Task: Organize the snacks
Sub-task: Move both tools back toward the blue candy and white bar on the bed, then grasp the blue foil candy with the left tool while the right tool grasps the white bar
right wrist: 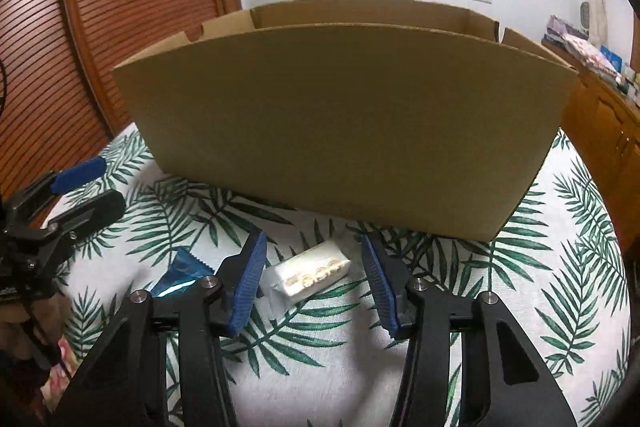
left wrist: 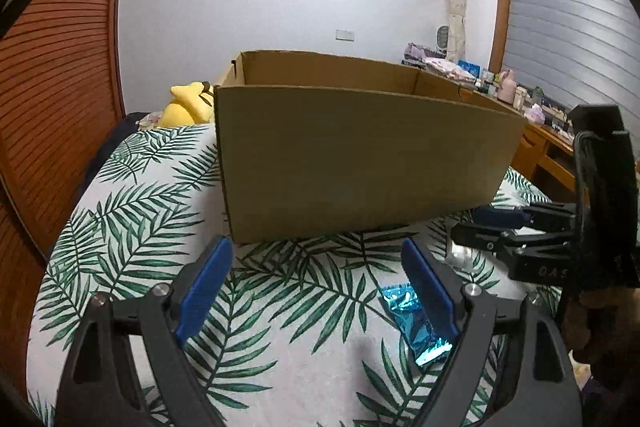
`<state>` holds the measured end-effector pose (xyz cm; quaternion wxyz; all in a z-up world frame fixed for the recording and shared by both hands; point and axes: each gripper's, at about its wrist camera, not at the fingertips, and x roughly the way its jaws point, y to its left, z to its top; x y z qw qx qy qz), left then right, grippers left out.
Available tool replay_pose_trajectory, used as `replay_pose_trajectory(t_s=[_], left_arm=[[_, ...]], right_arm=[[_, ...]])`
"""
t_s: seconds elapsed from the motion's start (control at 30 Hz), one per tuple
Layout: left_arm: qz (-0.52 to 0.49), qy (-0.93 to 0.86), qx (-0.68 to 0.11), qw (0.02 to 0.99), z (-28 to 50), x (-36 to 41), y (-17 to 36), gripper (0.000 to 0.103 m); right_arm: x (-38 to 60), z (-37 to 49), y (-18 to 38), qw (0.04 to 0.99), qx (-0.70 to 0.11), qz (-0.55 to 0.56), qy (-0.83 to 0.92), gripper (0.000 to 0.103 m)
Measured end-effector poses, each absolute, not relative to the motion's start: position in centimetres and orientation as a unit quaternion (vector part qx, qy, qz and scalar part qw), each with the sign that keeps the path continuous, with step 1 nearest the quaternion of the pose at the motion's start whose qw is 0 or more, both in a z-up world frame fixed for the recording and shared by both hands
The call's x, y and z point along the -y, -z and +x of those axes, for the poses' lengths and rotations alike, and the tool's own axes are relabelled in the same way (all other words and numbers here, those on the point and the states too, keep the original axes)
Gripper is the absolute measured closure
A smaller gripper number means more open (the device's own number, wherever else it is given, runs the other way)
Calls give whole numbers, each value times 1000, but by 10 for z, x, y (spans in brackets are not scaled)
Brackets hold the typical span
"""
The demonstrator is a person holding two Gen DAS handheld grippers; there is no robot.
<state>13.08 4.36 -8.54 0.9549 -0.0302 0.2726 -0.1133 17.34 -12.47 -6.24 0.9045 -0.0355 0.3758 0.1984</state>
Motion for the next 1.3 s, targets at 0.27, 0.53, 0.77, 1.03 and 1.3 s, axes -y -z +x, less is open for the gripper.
replay_pose_trajectory(t_s=[0.27,0.53,0.77,1.03,1.3], left_arm=[[-45,92,-272,957,131,-49,89,17],[-28,82,-272,958,131,-44,91,17],[-17,79,-280,957,132,-40,93,17],[1,86,-292,952,131,-28,92,17],[-40,121,-324,938,124,-14,96,36]], right_arm=[[123,180,72,891,-416,-52,-173,53],[132,177,73,888,-423,-66,-168,84],[155,158,70,896,-400,-36,-187,84],[180,119,78,912,-371,-16,-176,84],[190,105,81,916,-362,6,-176,84]])
